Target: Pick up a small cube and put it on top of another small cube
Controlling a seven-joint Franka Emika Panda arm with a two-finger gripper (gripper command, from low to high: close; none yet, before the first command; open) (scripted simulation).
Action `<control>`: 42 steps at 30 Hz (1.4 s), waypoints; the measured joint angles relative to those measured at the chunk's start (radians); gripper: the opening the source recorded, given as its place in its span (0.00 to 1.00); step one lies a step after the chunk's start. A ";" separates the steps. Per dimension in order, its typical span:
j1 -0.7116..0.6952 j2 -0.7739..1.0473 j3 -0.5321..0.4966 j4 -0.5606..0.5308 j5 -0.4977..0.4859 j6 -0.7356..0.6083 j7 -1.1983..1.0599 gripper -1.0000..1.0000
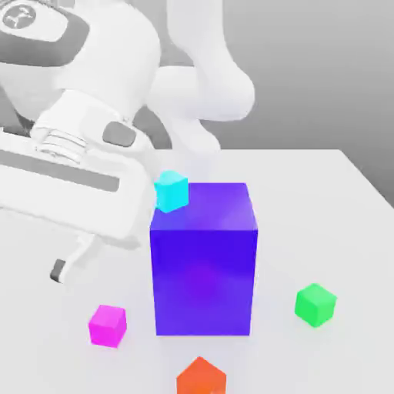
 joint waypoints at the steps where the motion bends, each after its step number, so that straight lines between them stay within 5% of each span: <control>1: 0.009 0.017 -0.017 -0.004 -0.013 0.020 -0.064 0.50; 8: 0.251 0.161 -0.314 0.026 -0.269 0.211 -0.298 0.50; 19: 0.322 0.370 -0.373 0.056 -0.724 0.524 -0.604 0.50; 25: 0.235 0.487 -0.303 0.067 -0.690 0.454 -0.702 0.50; 26: 0.224 0.508 -0.293 0.072 -0.684 0.437 -0.708 0.00; 34: 0.227 0.498 -0.295 0.069 -0.684 0.444 -0.709 0.00; 39: 0.294 0.401 -0.362 0.052 -0.745 0.524 -0.649 0.00; 42: 0.234 0.337 -0.404 0.050 -0.698 0.531 -0.617 0.00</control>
